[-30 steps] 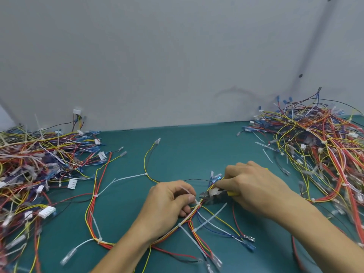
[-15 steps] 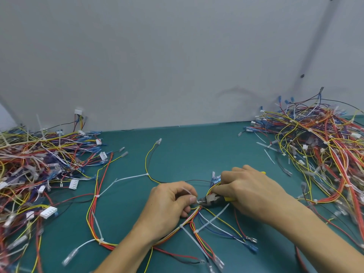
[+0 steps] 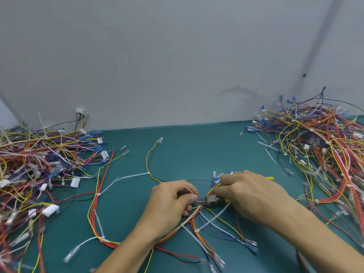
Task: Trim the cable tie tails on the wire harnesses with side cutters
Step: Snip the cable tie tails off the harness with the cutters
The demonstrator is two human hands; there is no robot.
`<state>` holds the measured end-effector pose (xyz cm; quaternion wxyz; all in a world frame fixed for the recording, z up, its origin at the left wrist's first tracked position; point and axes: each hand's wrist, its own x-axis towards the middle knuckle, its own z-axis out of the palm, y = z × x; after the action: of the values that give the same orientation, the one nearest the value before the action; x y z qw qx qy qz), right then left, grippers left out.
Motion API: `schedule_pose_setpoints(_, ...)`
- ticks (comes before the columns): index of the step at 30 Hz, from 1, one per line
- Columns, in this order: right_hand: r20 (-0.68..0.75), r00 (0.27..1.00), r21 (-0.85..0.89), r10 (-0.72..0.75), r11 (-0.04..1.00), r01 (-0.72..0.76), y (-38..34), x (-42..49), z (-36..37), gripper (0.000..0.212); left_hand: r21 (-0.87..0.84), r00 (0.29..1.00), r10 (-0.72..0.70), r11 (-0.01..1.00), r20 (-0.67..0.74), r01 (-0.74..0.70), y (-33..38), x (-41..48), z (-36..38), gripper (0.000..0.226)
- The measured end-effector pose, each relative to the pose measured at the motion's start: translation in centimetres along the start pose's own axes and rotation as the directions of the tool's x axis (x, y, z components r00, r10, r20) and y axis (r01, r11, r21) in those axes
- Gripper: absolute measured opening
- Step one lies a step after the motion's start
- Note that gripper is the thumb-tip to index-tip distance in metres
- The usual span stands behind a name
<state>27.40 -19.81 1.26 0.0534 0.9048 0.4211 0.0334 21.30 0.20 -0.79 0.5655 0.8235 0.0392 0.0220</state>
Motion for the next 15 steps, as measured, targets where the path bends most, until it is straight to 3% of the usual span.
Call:
schedule_pose_setpoints(6,0.021,0.997,-0.038,0.078,0.996,-0.077,-0.4,-0.2,0.1,0.032,-0.036,1.0,0.0,0.999,-0.021,-0.001,-0.1,0.0,0.0,0.02)
schedule_pose_setpoints(10,0.04,0.992,-0.041,0.123,0.992,-0.121,-0.8,-0.2,0.2,0.031,-0.16,0.999,-0.023,0.987,-0.032,0.017,0.1,0.1,-0.3,0.013)
schedule_pose_setpoints(15,0.045,0.974,0.083,0.224,0.97,-0.227,-0.7,-0.2,-0.2,0.021,-0.267,0.993,-0.029,0.964,-0.117,-0.003,0.7,0.2,-1.9,0.02)
